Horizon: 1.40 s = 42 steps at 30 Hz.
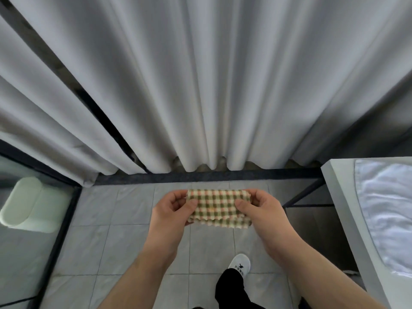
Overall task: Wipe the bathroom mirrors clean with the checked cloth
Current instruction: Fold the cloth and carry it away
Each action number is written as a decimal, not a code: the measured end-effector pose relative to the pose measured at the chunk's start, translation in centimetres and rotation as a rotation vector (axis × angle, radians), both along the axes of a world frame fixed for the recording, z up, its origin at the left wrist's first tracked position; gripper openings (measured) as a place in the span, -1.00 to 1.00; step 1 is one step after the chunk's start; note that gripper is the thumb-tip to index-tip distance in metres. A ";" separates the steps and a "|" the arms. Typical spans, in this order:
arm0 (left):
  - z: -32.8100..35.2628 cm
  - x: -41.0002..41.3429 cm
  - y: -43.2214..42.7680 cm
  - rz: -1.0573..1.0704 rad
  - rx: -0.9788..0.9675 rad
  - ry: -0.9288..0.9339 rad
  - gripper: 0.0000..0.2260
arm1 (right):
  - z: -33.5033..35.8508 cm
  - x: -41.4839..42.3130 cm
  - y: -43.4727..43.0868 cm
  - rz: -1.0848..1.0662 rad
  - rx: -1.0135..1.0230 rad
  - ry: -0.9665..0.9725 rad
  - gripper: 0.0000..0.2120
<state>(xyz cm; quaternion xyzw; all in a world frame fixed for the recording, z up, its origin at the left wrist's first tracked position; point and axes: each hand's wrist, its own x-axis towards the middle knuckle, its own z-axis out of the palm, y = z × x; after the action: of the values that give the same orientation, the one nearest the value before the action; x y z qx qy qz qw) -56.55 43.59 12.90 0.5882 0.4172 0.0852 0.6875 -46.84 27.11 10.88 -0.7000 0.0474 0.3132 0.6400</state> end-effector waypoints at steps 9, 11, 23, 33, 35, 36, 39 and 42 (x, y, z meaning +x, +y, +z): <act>0.6 9.7 1.6 -0.031 0.006 -0.011 -0.86 | 0.6 9.4 1.1 -0.037 0.044 -0.003 -0.84; 0.5 11.8 1.9 -0.042 0.023 -0.014 -0.86 | 0.4 10.7 1.1 -0.060 0.033 0.009 -0.84; 0.0 28.0 6.5 -0.340 -0.001 -0.031 -0.86 | 1.1 21.7 3.6 -0.303 -0.083 -0.008 -0.84; -1.0 37.5 9.0 -0.581 0.007 -0.043 -0.87 | 1.2 26.8 5.7 -0.522 -0.119 0.003 -0.87; -1.3 38.2 8.8 -0.602 -0.009 -0.042 -0.87 | 1.0 26.5 5.5 -0.549 -0.137 0.019 -0.87; -1.5 38.6 8.7 -0.610 -0.021 -0.041 -0.87 | 0.9 26.4 5.4 -0.557 -0.144 0.024 -0.87; -1.8 39.2 8.2 -0.639 -0.029 -0.044 -0.87 | 0.7 26.1 4.9 -0.580 -0.135 0.028 -0.87; -1.5 39.2 7.2 -0.684 -0.026 -0.056 -0.88 | 0.3 25.5 4.2 -0.663 -0.108 0.030 -0.87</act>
<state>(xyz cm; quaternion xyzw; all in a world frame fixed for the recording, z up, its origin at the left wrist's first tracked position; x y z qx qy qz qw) -17.40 50.78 11.41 0.6828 0.1778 -0.1396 0.6948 -21.30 31.35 11.22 -0.6748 0.2985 0.0951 0.6683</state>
